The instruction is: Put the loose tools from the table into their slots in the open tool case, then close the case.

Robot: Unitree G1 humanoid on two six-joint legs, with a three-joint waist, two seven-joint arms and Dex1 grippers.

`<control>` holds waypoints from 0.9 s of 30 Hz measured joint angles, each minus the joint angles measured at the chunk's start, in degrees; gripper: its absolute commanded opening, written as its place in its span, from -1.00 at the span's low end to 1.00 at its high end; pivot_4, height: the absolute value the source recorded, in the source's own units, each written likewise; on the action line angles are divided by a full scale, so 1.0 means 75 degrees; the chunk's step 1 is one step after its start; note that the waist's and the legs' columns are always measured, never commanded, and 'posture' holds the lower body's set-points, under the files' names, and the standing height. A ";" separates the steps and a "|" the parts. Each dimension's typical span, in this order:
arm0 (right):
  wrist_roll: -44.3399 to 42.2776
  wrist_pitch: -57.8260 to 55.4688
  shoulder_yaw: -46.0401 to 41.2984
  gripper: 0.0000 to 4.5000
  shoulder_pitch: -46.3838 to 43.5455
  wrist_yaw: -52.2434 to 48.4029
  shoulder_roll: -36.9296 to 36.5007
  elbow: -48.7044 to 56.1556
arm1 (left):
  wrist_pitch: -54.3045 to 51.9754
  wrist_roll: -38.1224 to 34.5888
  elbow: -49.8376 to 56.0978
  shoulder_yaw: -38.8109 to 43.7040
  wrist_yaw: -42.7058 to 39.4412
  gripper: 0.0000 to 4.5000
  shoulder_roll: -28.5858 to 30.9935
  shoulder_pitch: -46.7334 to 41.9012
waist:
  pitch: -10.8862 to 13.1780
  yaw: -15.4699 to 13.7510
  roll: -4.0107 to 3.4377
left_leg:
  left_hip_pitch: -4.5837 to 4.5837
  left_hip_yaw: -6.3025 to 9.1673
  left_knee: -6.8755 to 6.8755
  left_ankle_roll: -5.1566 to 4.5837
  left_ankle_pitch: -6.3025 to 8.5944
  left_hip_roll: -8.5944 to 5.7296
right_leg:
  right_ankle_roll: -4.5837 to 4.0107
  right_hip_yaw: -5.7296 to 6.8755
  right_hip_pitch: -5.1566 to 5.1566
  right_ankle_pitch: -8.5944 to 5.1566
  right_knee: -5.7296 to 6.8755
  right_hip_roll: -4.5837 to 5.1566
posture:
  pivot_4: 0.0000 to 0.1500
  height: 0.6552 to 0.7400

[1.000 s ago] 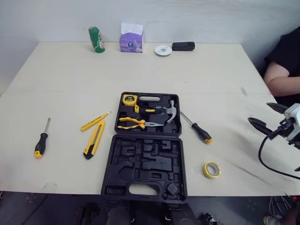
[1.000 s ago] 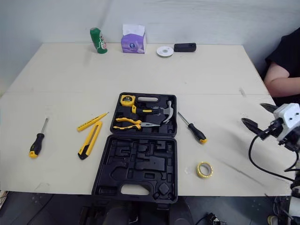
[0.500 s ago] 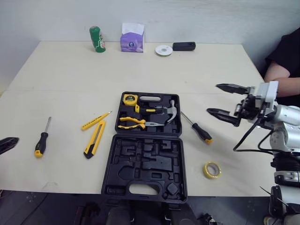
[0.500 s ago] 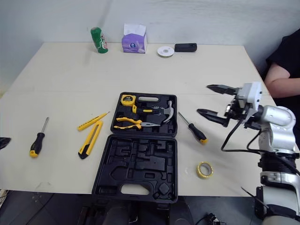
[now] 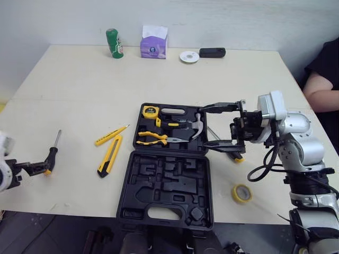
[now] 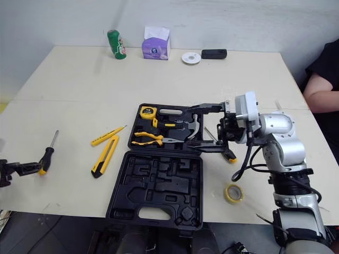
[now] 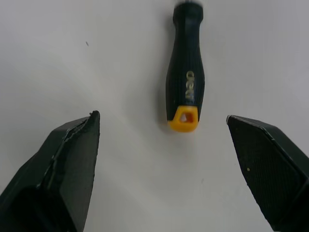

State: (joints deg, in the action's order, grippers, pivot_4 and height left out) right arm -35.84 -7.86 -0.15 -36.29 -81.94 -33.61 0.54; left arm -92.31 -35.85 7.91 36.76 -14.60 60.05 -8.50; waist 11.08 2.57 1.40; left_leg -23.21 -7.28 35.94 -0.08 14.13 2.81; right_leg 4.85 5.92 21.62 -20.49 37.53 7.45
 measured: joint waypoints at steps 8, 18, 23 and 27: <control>0.0035 -0.0094 0.0176 1.00 0.0070 0.0007 0.0077 0.0222 | 0.0512 0.0416 -0.0583 -0.0944 -0.0255 0.98 -0.0090 -0.0436 | -0.0001 -0.0082 0.0002 | -0.0001 -0.0004 0.0001 -0.0005 -0.0002 0.0000 | 0.0000 -0.0002 0.0003 0.0000 -0.0001 -0.0001 | 1.00 1.00; 0.0101 -0.0092 0.0261 1.00 0.0228 0.0110 0.0100 0.0361 | 0.1151 0.0831 -0.1155 -0.1980 -0.0752 0.73 -0.0047 -0.0951 | -0.0001 -0.0128 0.0003 | -0.0003 -0.0006 0.0003 -0.0008 -0.0001 -0.0002 | 0.0000 -0.0002 0.0002 0.0000 -0.0004 0.0001 | 1.00 1.00; 0.0135 -0.0092 0.0261 1.00 0.0398 0.0212 0.0099 0.0484 | 0.1255 0.1053 -0.1254 -0.2271 -0.0949 -0.25 -0.0037 -0.1166 | -0.0001 -0.0123 0.0003 | -0.0001 -0.0008 0.0004 -0.0009 -0.0002 -0.0001 | 0.0000 -0.0003 0.0002 0.0000 -0.0001 -0.0001 | 1.00 1.00; 0.0151 -0.0114 0.0261 1.00 0.0443 0.0302 0.0085 0.0545 | 0.1366 0.1160 -0.1327 -0.2275 -0.1134 -0.58 -0.0017 -0.1125 | -0.0001 -0.0128 0.0003 | -0.0001 -0.0009 0.0006 -0.0010 -0.0002 -0.0002 | 0.0000 -0.0004 0.0002 0.0000 0.0000 0.0000 | 1.00 1.00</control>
State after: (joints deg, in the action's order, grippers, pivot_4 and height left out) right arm -34.71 -8.71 1.80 -32.97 -79.67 -32.97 4.63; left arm -82.06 -27.16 -2.04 19.69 -23.11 59.92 -16.94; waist 11.07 1.60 1.42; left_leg -23.22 -7.34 35.98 -0.15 14.12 2.79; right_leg 4.86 5.89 21.64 -20.49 37.53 7.45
